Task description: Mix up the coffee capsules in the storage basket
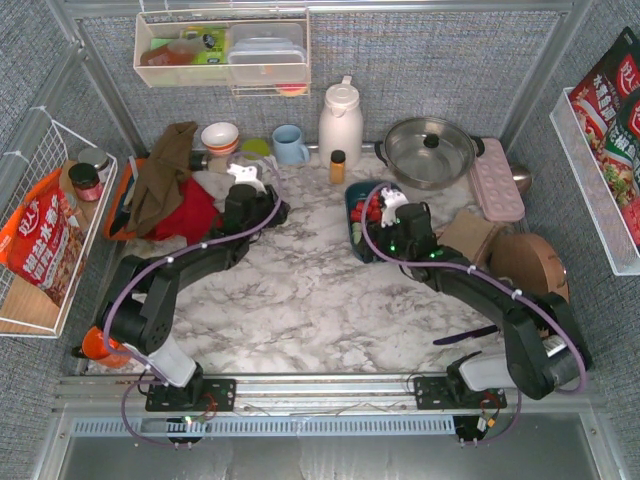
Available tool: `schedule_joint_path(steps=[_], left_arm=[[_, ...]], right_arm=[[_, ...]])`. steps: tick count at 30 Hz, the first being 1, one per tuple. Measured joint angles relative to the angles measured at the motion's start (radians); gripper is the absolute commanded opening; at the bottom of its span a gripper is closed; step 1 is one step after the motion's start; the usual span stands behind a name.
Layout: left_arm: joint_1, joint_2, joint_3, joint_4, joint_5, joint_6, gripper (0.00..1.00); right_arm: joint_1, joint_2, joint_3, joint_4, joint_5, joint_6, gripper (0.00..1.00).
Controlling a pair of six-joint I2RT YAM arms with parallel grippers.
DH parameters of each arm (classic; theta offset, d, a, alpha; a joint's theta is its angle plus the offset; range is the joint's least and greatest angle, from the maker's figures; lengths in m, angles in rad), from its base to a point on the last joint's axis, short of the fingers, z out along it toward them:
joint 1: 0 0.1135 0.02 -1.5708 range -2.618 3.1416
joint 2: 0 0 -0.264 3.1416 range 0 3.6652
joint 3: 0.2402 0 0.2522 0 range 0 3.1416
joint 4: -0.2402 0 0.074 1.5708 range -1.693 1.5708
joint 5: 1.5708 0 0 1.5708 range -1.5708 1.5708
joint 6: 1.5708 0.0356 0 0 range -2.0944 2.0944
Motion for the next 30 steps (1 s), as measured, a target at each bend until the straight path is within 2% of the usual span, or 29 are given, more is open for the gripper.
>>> schedule_joint_path(steps=[6,10,16,30], left_arm=[[-0.083,-0.003,-0.023,0.101,0.002,-0.099,0.45],[-0.14,0.008,-0.003,0.123,0.0,-0.17,0.45],[-0.178,0.01,0.005,0.13,-0.007,-0.256,0.45],[-0.239,-0.007,0.025,0.129,0.0,-0.292,0.45]], right_arm=[[0.023,-0.026,-0.09,0.162,-0.19,0.095,0.66],[0.059,-0.041,-0.108,0.306,-0.255,0.151,0.64],[0.101,-0.032,-0.109,0.452,-0.256,0.183,0.63],[0.11,0.136,-0.03,0.574,-0.202,0.205,0.58]])
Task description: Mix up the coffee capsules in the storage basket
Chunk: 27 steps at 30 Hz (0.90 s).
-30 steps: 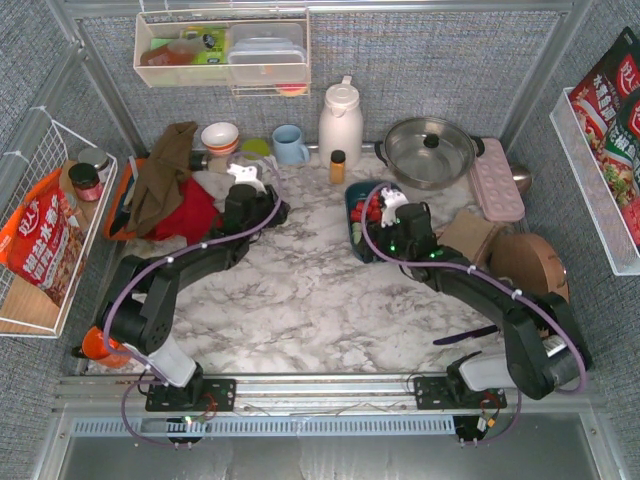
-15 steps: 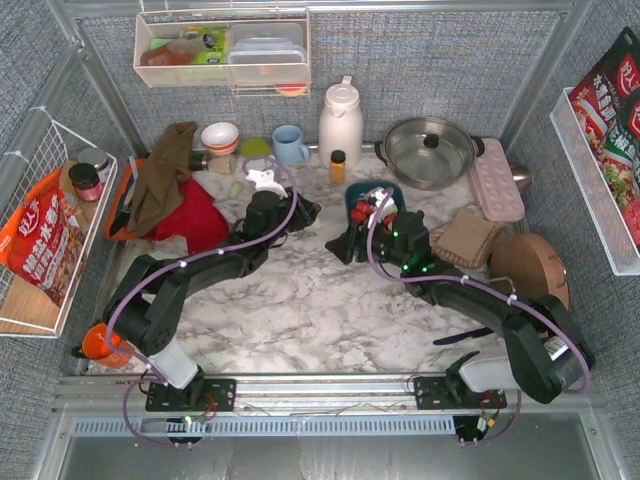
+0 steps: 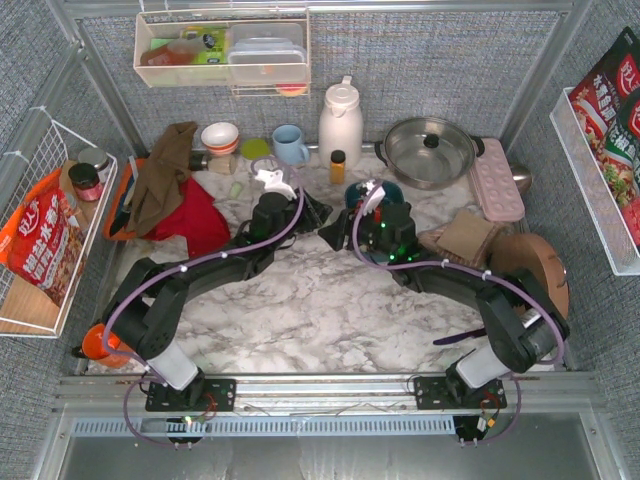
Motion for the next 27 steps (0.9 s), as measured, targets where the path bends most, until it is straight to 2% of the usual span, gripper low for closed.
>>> schedule_joint_path(steps=[7,13,16,21,27], left_arm=[[-0.008,-0.008,0.002,0.0,-0.004,0.0,0.46],[-0.01,-0.008,0.002,0.0,-0.004,0.0,0.49],[-0.01,-0.008,0.002,0.0,-0.006,0.0,0.56],[-0.011,-0.008,0.002,0.0,-0.004,-0.015,0.76],[-0.011,-0.029,-0.019,0.01,-0.005,-0.031,0.78]], right_arm=[[0.004,0.069,0.045,0.038,0.016,0.002,0.5],[0.011,0.098,0.061,0.046,0.018,0.003,0.34],[0.012,0.106,0.066,0.047,0.018,0.003,0.27],[0.01,0.113,0.067,0.048,0.023,0.002,0.2],[0.011,0.117,0.067,0.045,0.022,0.002,0.16]])
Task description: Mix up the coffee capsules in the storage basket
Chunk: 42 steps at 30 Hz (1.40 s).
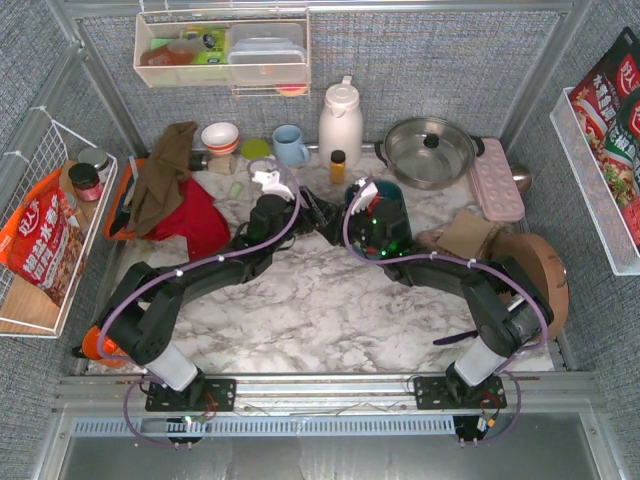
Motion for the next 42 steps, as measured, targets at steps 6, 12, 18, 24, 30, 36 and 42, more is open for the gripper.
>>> schedule_joint_path(steps=[6,12,18,24,30,36,42], left_arm=[[-0.002,-0.048,-0.018,-0.009,-0.009,-0.001,0.84],[-0.002,-0.134,-0.034,-0.068,-0.116,0.063,0.93],[-0.002,-0.226,-0.076,-0.155,-0.291,0.166,0.99],[-0.001,-0.244,-0.095,-0.231,-0.401,0.262,0.99],[0.03,-0.235,-0.098,-0.249,-0.438,0.294,0.99],[0.121,-0.206,-0.097,-0.287,-0.419,0.304,0.99],[0.269,-0.099,-0.041,-0.305,-0.364,0.302,1.0]], right_arm=[[0.0,-0.006,0.0,0.002,0.001,0.0,0.15],[-0.004,-0.061,-0.011,-0.034,0.038,-0.027,0.15],[-0.055,-0.156,-0.014,-0.186,0.169,-0.102,0.18],[-0.163,-0.083,0.103,-0.394,0.296,-0.151,0.49],[-0.285,0.045,0.221,-0.517,0.249,-0.129,0.74],[-0.301,-0.054,0.201,-0.586,0.187,-0.11,0.97],[-0.248,-0.309,0.04,-0.65,0.196,-0.124,0.99]])
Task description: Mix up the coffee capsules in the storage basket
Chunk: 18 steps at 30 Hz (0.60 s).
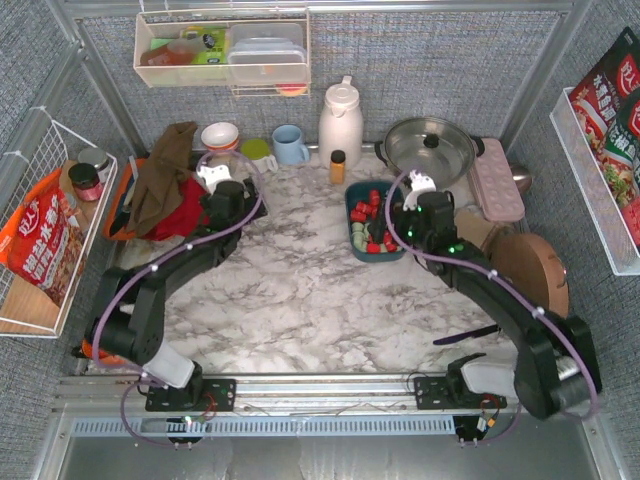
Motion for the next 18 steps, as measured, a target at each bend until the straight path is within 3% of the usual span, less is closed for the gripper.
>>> schedule_joint_path(steps=[4,10,14,18], left_arm=[[0.062,0.131,0.113,-0.039,0.033,0.027,0.96],[0.142,0.327,0.315,-0.109,0.077,0.087,0.87],[0.172,0.428,0.443,-0.142,0.137,0.192,0.84],[0.231,0.529,0.539,-0.204,0.234,0.306,0.82]], right_arm=[[0.041,-0.152,-0.095,-0.029,0.043,-0.037,0.99],[0.009,-0.292,-0.199,-0.04,0.194,-0.015,0.99],[-0.041,-0.359,-0.262,-0.038,0.288,0.06,0.91],[-0.047,-0.389,-0.299,-0.008,0.265,0.083,0.86]])
